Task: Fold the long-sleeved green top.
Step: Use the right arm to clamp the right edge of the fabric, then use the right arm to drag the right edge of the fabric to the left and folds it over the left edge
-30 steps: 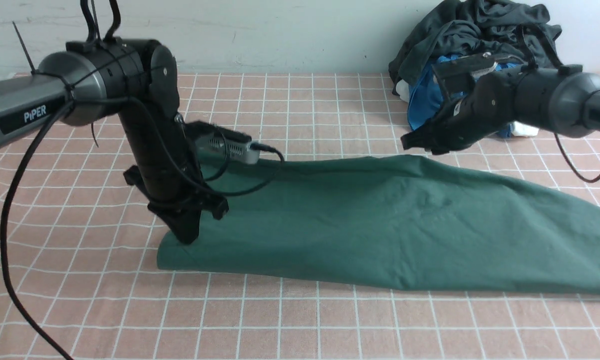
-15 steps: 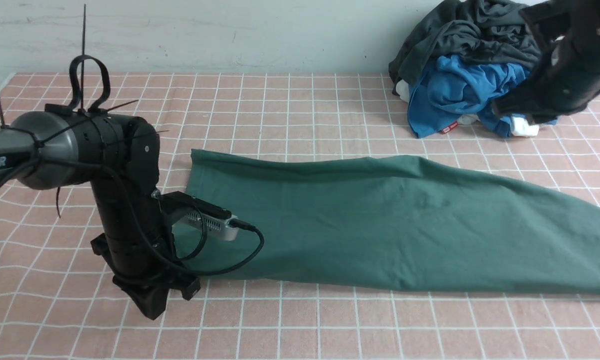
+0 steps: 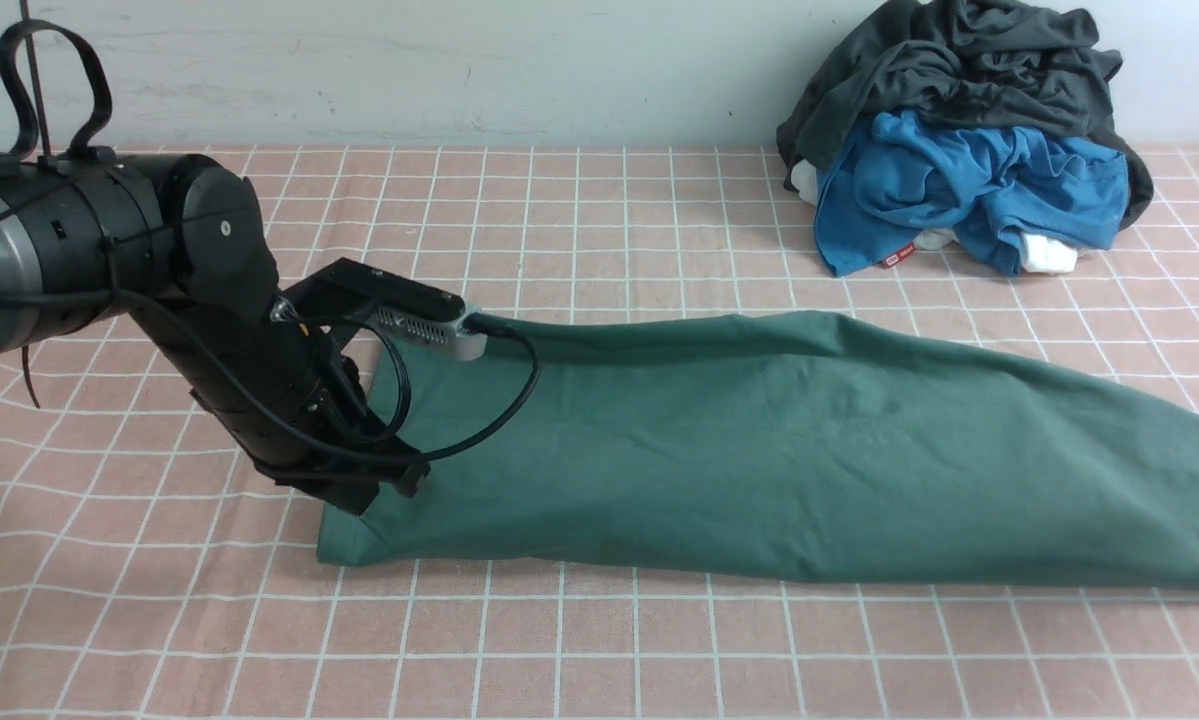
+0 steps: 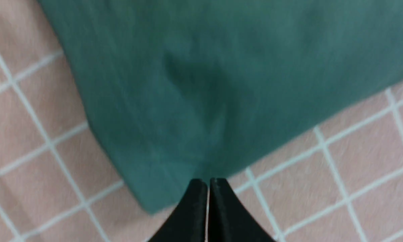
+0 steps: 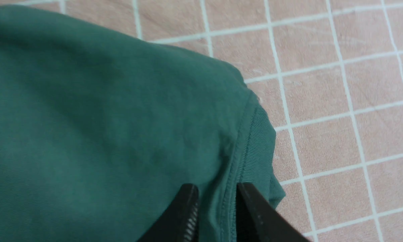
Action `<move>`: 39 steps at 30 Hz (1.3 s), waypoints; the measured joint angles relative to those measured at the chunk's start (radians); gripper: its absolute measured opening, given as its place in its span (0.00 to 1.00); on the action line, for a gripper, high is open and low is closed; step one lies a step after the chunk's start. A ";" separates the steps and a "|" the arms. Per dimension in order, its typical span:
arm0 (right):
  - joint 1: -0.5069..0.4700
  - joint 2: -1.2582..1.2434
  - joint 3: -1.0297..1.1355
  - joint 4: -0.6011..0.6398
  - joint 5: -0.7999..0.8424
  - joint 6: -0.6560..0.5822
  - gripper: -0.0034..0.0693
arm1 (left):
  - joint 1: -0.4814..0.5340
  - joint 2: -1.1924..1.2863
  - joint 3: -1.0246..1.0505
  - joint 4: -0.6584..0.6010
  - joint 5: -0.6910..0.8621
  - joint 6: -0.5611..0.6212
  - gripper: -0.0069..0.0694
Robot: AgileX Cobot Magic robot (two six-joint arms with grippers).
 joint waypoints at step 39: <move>-0.099 0.020 -0.003 0.051 -0.052 -0.111 0.08 | 0.000 0.198 -0.286 -0.180 -0.202 0.077 0.09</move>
